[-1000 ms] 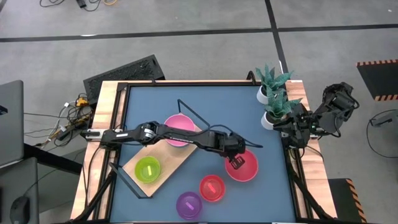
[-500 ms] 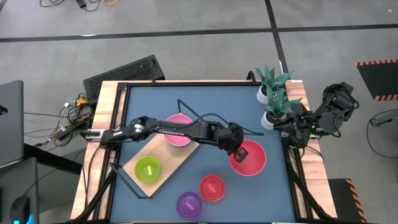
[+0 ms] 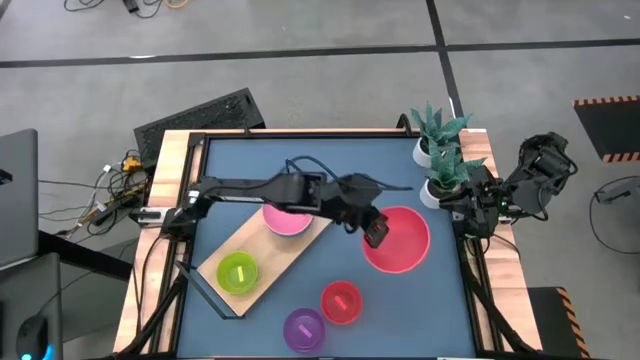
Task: Place and stack bowls onto a shelf
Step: Stack the large orange bowl on top of the pink bowl on the shelf
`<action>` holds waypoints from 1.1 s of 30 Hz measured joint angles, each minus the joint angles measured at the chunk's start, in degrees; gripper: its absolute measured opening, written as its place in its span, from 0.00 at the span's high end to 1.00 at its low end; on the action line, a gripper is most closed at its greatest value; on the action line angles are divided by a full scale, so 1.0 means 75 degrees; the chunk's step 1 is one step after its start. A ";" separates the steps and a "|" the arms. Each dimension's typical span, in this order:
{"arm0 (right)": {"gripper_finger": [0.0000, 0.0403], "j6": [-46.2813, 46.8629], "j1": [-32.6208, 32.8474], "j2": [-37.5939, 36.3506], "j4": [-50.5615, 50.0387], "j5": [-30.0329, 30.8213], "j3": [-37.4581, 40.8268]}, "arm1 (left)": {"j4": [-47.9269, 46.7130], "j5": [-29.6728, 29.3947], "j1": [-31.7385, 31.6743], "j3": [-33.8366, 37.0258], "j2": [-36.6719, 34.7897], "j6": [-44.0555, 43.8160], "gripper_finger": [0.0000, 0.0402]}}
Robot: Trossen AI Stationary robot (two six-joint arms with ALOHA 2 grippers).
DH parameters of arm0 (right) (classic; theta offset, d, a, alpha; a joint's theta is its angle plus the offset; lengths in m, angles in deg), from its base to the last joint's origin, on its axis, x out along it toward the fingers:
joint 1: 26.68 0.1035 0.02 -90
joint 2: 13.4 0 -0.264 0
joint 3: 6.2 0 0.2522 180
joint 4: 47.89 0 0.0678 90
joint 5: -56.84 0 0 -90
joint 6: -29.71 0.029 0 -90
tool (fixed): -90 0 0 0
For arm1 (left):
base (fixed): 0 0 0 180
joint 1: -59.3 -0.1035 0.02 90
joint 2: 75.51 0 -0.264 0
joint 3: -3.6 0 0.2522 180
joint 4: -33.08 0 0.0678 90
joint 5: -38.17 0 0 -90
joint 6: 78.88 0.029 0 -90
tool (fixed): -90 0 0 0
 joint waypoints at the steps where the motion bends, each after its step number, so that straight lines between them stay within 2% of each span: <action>1: 0.78 0.0000 0.0000 0.0000 -0.0001 0.0000 0.0000 | -0.0097 -0.0093 0.0000 -0.0001 -0.0132 0.0012 1.00; 6: 0.78 0.0050 -0.0002 0.0000 -0.0004 0.0003 0.0000 | -0.1102 -0.0532 0.0000 -0.0001 -0.0896 0.0131 1.00; 11: 0.78 0.0067 -0.0002 0.0000 -0.0013 0.0149 0.0000 | -0.2896 -0.1260 0.0000 -0.0004 -0.1588 -0.0002 1.00; 21: 0.78 0.0195 -0.0002 0.0000 -0.0178 0.0412 0.0000 | -0.6291 -0.2504 0.0000 -0.0004 -0.2133 -0.0885 1.00; 27: 0.78 0.0207 -0.0002 0.0000 -0.0181 0.0692 0.0000 | -0.6325 -0.2675 -0.0068 0.0168 -0.2188 -0.0460 1.00; 33: 0.78 0.0204 -0.0002 0.0000 -0.0199 0.0743 0.0000 | -0.6347 -0.2195 -0.0517 0.0459 -0.2314 -0.0304 1.00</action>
